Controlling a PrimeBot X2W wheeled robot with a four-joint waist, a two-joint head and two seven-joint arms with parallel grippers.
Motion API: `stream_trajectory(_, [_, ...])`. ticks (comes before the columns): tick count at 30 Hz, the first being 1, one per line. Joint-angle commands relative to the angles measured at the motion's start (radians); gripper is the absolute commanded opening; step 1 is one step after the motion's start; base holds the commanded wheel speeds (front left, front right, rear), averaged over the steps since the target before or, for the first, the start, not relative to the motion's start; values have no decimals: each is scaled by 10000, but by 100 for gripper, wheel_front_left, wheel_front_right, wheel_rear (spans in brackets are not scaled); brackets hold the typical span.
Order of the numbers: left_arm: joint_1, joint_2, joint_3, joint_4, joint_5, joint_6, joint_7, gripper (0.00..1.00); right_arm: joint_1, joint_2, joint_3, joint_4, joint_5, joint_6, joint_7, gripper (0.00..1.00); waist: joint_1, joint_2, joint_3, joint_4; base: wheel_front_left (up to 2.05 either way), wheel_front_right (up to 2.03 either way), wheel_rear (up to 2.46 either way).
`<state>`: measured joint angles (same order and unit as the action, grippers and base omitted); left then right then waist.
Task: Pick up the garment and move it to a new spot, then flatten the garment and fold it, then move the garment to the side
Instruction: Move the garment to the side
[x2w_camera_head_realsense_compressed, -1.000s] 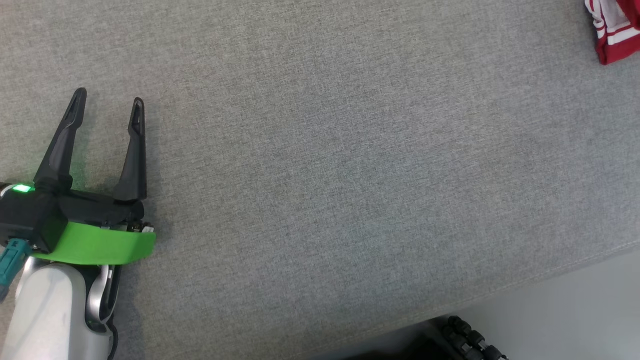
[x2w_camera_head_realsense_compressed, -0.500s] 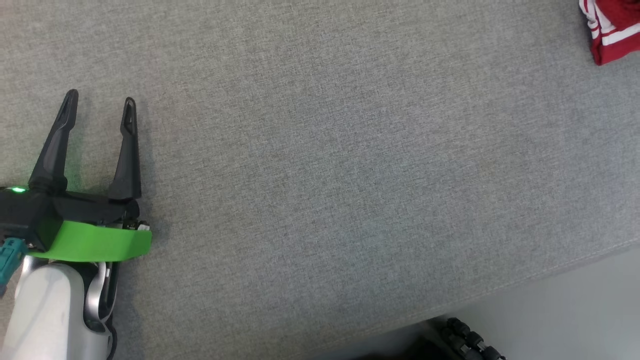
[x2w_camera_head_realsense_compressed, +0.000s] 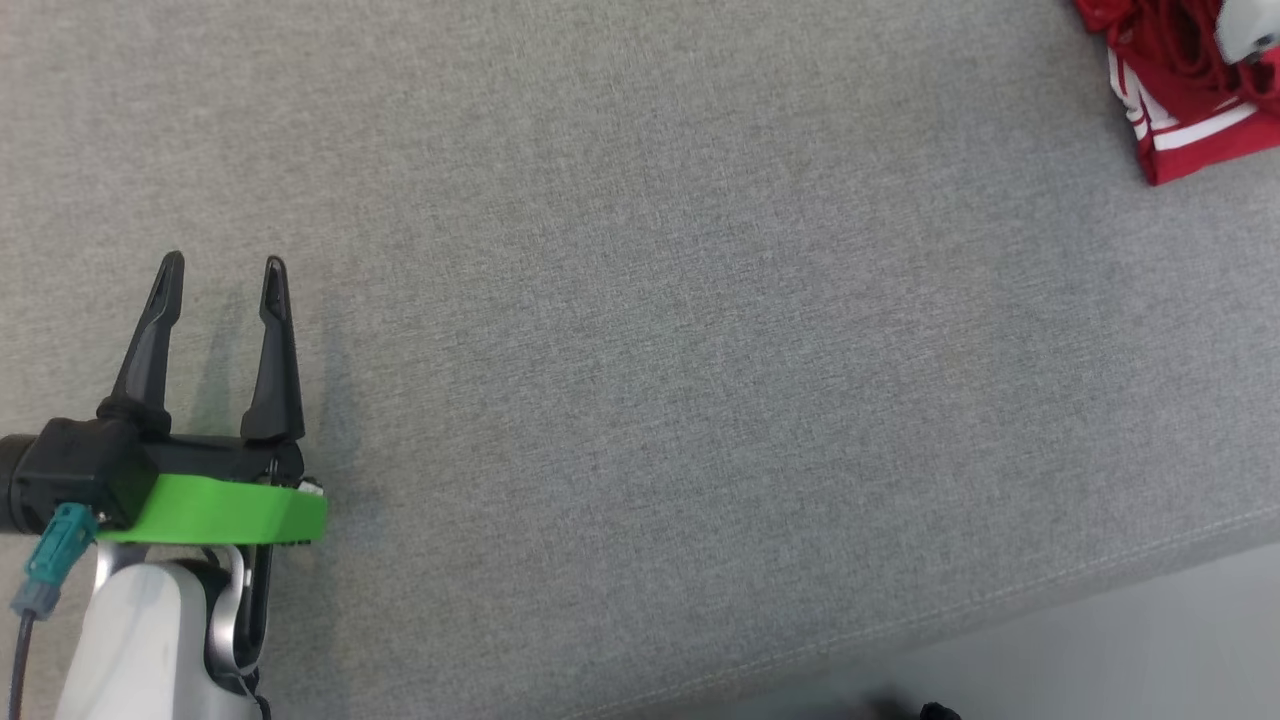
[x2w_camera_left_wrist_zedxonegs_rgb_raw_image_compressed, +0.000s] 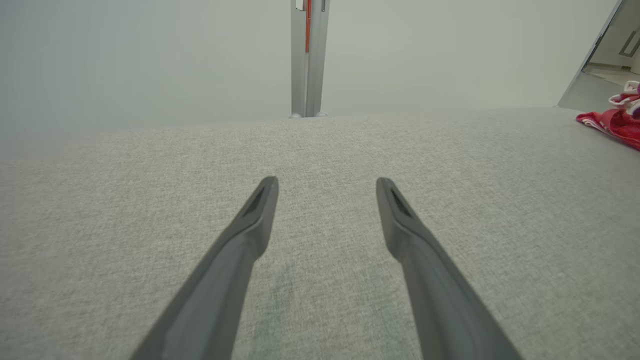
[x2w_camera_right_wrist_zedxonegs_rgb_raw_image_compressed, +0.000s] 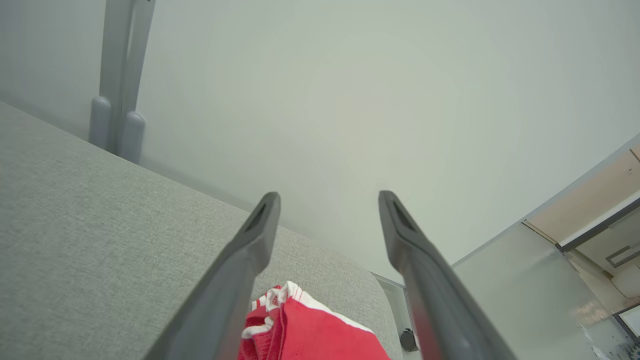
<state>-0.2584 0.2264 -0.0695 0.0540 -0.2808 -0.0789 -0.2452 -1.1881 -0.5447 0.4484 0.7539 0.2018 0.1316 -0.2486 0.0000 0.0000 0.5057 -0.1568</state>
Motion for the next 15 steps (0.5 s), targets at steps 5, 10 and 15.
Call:
stream_trajectory(5, [493,-226,60,437,-66,119,-130,100,1853,810,-435,-923,265,-21,-152,100,0,0,-1568,786,0,0,0])
stream_trajectory(10, [752,-242,102,686,-55,146,-175,100,3189,1375,-856,-1683,343,-21,-164,100,0,0,-2129,1021,0,0,0])
stream_trajectory(15, [924,-308,188,901,-92,189,-203,100,4626,1738,-1031,-2399,279,-21,-167,100,0,0,-2593,1233,0,0,0])
